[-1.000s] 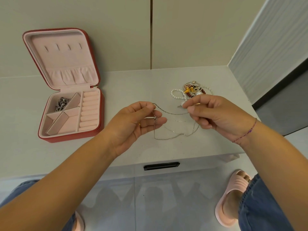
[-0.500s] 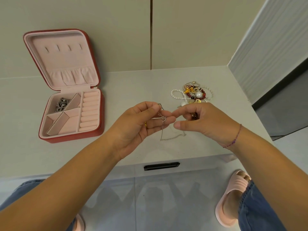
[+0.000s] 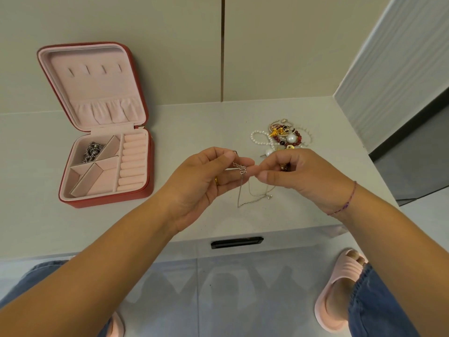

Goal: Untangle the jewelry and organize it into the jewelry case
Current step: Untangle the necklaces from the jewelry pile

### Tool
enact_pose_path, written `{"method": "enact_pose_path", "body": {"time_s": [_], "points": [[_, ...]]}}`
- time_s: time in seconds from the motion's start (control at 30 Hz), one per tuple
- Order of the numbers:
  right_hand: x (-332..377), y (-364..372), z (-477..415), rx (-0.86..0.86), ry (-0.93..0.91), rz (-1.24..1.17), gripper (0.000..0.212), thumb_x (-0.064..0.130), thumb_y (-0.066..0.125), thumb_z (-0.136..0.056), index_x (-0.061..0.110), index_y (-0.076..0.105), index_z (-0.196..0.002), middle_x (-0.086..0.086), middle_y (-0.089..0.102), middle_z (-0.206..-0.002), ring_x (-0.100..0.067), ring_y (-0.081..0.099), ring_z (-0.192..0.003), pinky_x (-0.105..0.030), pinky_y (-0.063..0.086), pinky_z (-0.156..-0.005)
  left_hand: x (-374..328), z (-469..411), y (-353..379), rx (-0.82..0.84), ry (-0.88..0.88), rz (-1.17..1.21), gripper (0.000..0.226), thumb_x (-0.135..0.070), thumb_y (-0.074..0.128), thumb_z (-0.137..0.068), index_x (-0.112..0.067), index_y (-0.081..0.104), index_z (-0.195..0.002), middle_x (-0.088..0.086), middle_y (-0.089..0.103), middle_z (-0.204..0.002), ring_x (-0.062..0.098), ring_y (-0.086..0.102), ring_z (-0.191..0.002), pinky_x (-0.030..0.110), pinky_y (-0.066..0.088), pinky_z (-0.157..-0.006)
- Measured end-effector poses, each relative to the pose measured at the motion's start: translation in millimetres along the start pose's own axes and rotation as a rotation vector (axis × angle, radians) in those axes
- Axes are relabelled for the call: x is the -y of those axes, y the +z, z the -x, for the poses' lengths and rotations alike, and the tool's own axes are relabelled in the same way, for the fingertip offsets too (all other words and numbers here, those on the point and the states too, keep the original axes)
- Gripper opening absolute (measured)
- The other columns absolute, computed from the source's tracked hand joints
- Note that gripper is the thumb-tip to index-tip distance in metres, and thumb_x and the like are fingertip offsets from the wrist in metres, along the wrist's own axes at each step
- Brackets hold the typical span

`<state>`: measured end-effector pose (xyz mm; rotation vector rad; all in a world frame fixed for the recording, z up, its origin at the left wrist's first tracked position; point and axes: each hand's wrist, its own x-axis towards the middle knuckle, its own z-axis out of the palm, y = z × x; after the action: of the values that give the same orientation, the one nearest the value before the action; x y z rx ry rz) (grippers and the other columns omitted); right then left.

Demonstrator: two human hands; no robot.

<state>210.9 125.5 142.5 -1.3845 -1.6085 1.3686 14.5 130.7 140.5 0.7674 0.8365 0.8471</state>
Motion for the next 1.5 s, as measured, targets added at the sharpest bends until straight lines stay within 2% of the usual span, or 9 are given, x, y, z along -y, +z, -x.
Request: {"method": "enact_pose_path", "body": {"time_s": [0.13,0.23,0.33,0.43,0.63,0.77,1.17,1.37,1.5], "points": [[1.8,0.0,-0.1,-0.058,-0.015,-0.042,0.003,0.026,0.074,-0.073,0.024,0.074,-0.074,-0.008,0.046,-0.073,-0.016,0.042,-0.070,-0.024,0.037,-0.068,-0.4,-1.0,0.5,-0.023,0.006,0.031,0.011,-0.009,0.044,-0.098,-0.004,0.053,-0.097,0.018,0.070,-0.106,0.026,0.069,-0.100,0.035,0.053,-0.094],[3.4,0.9,0.5,-0.066,-0.023,-0.050,0.015,0.039,0.071,-0.064,0.026,0.073,-0.072,-0.009,0.051,-0.079,-0.017,0.043,-0.073,-0.022,0.038,-0.066,-1.1,-1.1,1.5,-0.035,0.015,0.024,0.012,-0.010,0.043,-0.098,-0.004,0.053,-0.097,0.016,0.071,-0.105,0.024,0.069,-0.100,0.036,0.050,-0.098],[4.7,0.4,1.0,-0.077,-0.031,-0.052,0.014,0.033,0.071,-0.069,0.020,0.072,-0.074,-0.006,0.053,-0.074,-0.011,0.046,-0.069,-0.019,0.039,-0.066,-2.3,-0.4,1.6,-0.046,0.021,0.011,0.012,-0.010,0.044,-0.098,-0.005,0.055,-0.096,0.015,0.072,-0.103,0.025,0.069,-0.098,0.037,0.051,-0.096],[5.7,-0.9,0.5,-0.114,-0.035,-0.087,0.009,0.024,0.070,-0.073,0.017,0.070,-0.078,0.013,0.059,-0.065,0.002,0.048,-0.060,-0.010,0.040,-0.059,-3.2,0.1,1.6,-0.067,0.014,0.007,0.013,-0.011,0.045,-0.097,-0.005,0.056,-0.096,0.012,0.073,-0.098,0.024,0.070,-0.091,0.037,0.054,-0.092],[5.7,-2.7,-0.1,-0.149,-0.007,-0.173,0.024,0.034,0.070,-0.062,0.017,0.071,-0.079,0.012,0.059,-0.065,-0.007,0.042,-0.065,-0.022,0.034,-0.060,-4.2,1.6,1.4,-0.075,-0.005,-0.068,0.017,-0.015,0.046,-0.097,-0.005,0.060,-0.100,0.008,0.074,-0.097,0.018,0.069,-0.090,0.031,0.056,-0.085],[6.1,-4.2,-0.2,-0.156,-0.001,-0.209,0.022,0.032,0.071,-0.062,0.017,0.072,-0.078,0.010,0.058,-0.066,-0.005,0.042,-0.061,-0.021,0.035,-0.059,-3.1,1.4,1.0,-0.076,0.003,-0.127,0.020,-0.017,0.051,-0.094,-0.003,0.063,-0.103,0.005,0.073,-0.097,0.013,0.066,-0.087,0.025,0.056,-0.081],[7.6,-3.9,0.9,-0.114,-0.021,-0.240,0.019,0.033,0.072,-0.060,0.021,0.073,-0.075,0.007,0.062,-0.071,-0.004,0.047,-0.063,-0.022,0.036,-0.060,-1.5,0.7,-0.2,-0.159,0.015,-0.197,0.022,-0.025,0.068,-0.069,-0.011,0.072,-0.085,0.002,0.072,-0.080,0.009,0.064,-0.073,0.019,0.053,-0.068],[9.7,-2.0,2.3,-0.055,-0.024,-0.242,0.017,0.029,0.071,-0.061,0.020,0.072,-0.076,0.010,0.065,-0.072,-0.003,0.050,-0.065,-0.023,0.036,-0.063,0.0,0.9,-0.2,-0.192,0.014,-0.297,0.017,-0.020,0.073,-0.068,-0.012,0.071,-0.084,0.002,0.072,-0.076,0.011,0.065,-0.071,0.020,0.054,-0.070],[9.6,-4.0,2.2,-0.082,-0.022,-0.255,0.018,0.028,0.071,-0.062,0.018,0.072,-0.077,0.008,0.062,-0.069,-0.004,0.046,-0.062,-0.023,0.035,-0.061,0.2,2.4,0.8,-0.205,0.022,-0.360,0.029,-0.029,0.074,-0.059,-0.011,0.072,-0.081,0.002,0.071,-0.075,0.012,0.063,-0.073,0.024,0.053,-0.076]]}}
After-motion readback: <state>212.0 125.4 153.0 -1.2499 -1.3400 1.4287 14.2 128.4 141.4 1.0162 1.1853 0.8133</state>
